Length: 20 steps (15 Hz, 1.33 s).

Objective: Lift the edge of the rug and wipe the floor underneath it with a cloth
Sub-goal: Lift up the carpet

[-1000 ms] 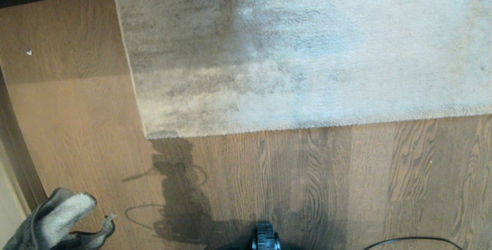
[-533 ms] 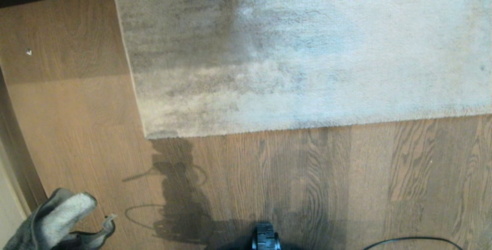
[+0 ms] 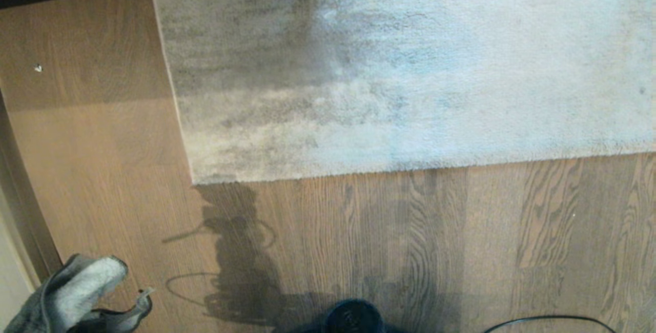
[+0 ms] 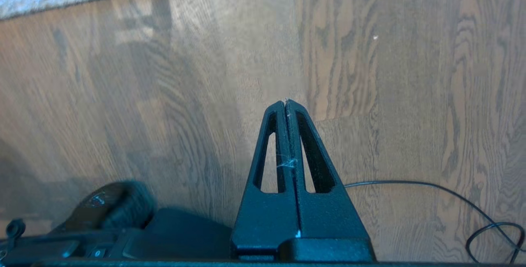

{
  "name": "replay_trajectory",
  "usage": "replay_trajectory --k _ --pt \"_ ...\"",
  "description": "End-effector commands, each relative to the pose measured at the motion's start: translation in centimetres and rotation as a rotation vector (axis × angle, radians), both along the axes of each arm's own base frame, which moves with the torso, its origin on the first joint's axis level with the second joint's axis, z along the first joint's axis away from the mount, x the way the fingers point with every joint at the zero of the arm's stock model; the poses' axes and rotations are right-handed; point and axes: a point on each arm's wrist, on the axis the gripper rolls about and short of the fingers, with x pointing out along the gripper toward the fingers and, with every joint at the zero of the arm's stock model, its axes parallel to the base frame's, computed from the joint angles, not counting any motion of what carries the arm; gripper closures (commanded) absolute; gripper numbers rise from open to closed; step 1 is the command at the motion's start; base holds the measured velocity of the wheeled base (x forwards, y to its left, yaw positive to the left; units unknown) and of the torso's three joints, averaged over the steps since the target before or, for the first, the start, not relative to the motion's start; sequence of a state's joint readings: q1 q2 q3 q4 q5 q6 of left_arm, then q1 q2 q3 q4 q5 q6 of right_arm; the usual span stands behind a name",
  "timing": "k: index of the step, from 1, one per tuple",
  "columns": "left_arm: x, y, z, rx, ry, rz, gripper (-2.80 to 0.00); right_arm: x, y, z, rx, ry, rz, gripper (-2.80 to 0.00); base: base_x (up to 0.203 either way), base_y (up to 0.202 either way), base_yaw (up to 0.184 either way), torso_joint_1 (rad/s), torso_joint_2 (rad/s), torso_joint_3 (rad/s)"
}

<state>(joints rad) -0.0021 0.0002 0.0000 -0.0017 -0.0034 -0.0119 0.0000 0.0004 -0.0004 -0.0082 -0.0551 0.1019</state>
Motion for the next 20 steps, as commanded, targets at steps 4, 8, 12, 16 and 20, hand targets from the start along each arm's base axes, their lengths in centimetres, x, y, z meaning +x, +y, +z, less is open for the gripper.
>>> replay_trajectory --k 4,8,12,16,20 --pt "0.00 0.00 0.01 -0.001 -0.002 0.001 0.00 0.00 0.00 -0.02 0.001 0.000 0.000 0.00 0.001 0.134 -0.001 0.000 0.00 0.003" --pt "0.00 0.00 0.03 -0.002 -0.002 0.001 0.00 0.00 0.00 -0.02 0.001 0.000 0.000 0.00 0.000 0.194 -0.001 0.003 0.00 0.003" --pt "-0.01 0.00 0.03 0.000 -0.002 0.000 0.00 -0.01 0.00 0.00 0.001 0.000 0.000 0.00 0.000 0.190 0.001 0.002 0.00 0.001" --pt "0.00 0.00 0.01 0.000 -0.002 -0.001 0.00 0.00 0.00 -0.02 0.001 0.000 0.000 0.00 0.000 0.052 0.003 0.000 0.00 0.000" --pt "-0.01 0.00 0.06 0.000 -0.003 -0.001 0.00 0.00 0.00 -0.02 0.001 0.000 0.000 0.00 0.000 0.000 0.000 0.000 0.00 0.000"
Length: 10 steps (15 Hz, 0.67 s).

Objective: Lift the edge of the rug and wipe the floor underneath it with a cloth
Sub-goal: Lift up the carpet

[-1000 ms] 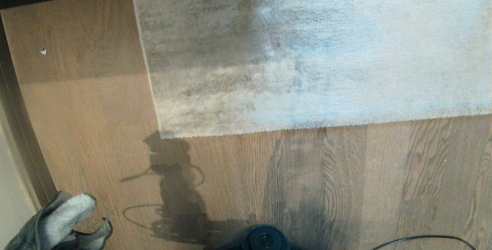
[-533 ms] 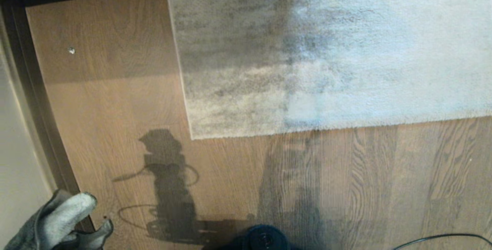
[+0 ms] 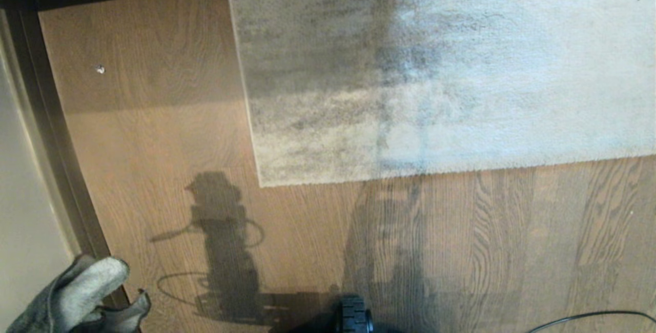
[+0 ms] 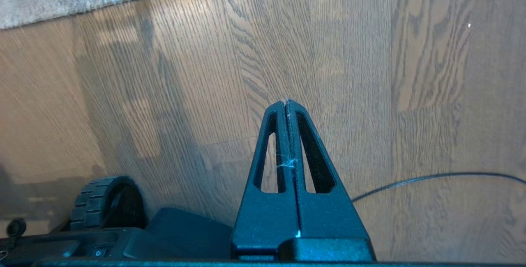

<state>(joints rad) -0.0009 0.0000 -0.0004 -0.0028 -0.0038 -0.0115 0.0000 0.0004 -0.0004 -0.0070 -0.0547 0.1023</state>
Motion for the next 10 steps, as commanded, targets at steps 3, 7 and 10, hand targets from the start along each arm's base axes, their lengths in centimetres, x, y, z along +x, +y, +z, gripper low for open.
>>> replay_trajectory --k 3,7,10 --pt "0.00 0.00 0.01 -0.001 -0.001 -0.001 0.00 -0.01 0.00 0.04 0.000 -0.002 -0.001 0.00 0.000 0.000 0.000 0.000 0.00 0.000" --pt "0.00 0.00 -0.01 -0.001 0.000 -0.001 0.00 0.00 0.00 -0.01 0.000 -0.001 -0.001 0.00 0.000 0.000 0.000 0.000 0.00 0.000" --pt "0.00 0.00 0.02 -0.001 -0.001 -0.001 0.00 0.00 0.00 0.01 0.000 -0.001 -0.001 0.00 0.000 0.000 0.000 0.000 0.00 0.000"
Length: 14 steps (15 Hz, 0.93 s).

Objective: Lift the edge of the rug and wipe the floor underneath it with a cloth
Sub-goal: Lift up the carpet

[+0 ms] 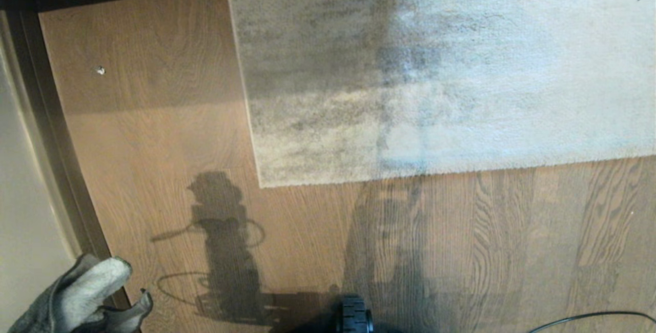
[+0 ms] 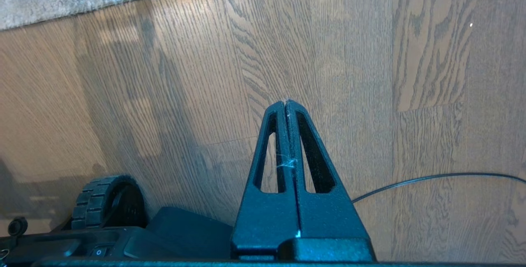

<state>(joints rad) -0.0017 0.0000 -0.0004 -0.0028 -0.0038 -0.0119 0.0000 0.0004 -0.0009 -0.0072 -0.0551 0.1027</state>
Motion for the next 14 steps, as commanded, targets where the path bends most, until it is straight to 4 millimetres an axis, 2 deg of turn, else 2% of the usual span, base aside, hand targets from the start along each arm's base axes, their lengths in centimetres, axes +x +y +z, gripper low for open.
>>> replay_trajectory --k 1,14 --pt "0.00 0.00 -0.01 0.000 0.000 0.001 0.00 -0.01 0.00 0.02 0.000 -0.002 0.000 0.00 0.000 0.000 0.000 0.000 0.00 0.000" --pt "0.00 0.00 -0.01 -0.002 0.000 -0.001 0.00 0.00 0.00 -0.08 -0.047 0.009 0.001 0.00 0.000 0.000 0.000 0.000 0.00 0.000"
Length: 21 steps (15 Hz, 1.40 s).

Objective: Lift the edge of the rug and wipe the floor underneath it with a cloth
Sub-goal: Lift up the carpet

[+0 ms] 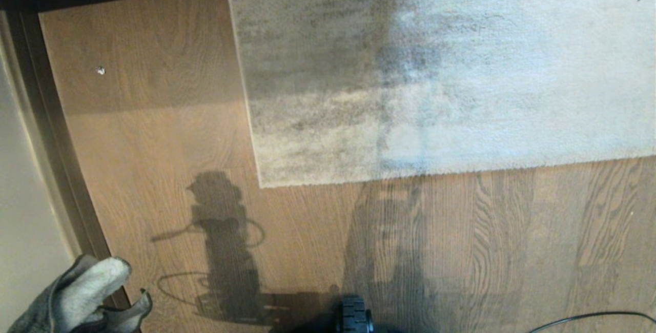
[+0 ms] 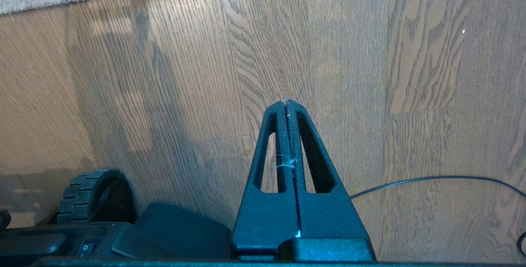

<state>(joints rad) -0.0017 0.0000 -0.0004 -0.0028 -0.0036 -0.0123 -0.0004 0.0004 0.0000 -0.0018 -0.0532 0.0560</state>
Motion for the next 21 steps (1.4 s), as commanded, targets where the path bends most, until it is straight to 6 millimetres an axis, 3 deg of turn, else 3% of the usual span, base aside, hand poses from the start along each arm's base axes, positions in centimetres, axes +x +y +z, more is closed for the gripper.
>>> replay_trajectory --k 1,3,6,14,21 --pt "0.0 0.0 0.0 -0.001 0.000 0.000 0.00 0.0 0.0 0.1 -0.011 -0.004 0.006 0.00 0.000 0.000 0.000 0.000 0.00 0.000" --pt "0.0 0.0 0.0 0.000 0.000 0.000 0.00 0.3 0.1 0.4 -0.070 0.024 0.054 0.00 0.000 0.000 0.000 0.000 0.00 0.000" --pt "0.0 0.0 0.0 0.000 0.000 0.000 0.00 1.3 0.4 3.2 -0.075 0.041 0.181 0.00 0.000 0.000 0.000 0.000 0.00 0.000" --pt "0.0 0.0 0.0 -0.001 -0.001 0.000 0.00 7.8 2.6 10.0 -0.125 0.114 0.687 0.00 0.000 0.000 0.000 0.000 0.00 0.000" --pt "0.0 0.0 0.0 -0.001 -0.001 0.001 0.00 13.5 8.0 8.7 -0.139 0.416 1.026 0.00 0.000 0.000 0.000 0.000 0.00 0.000"
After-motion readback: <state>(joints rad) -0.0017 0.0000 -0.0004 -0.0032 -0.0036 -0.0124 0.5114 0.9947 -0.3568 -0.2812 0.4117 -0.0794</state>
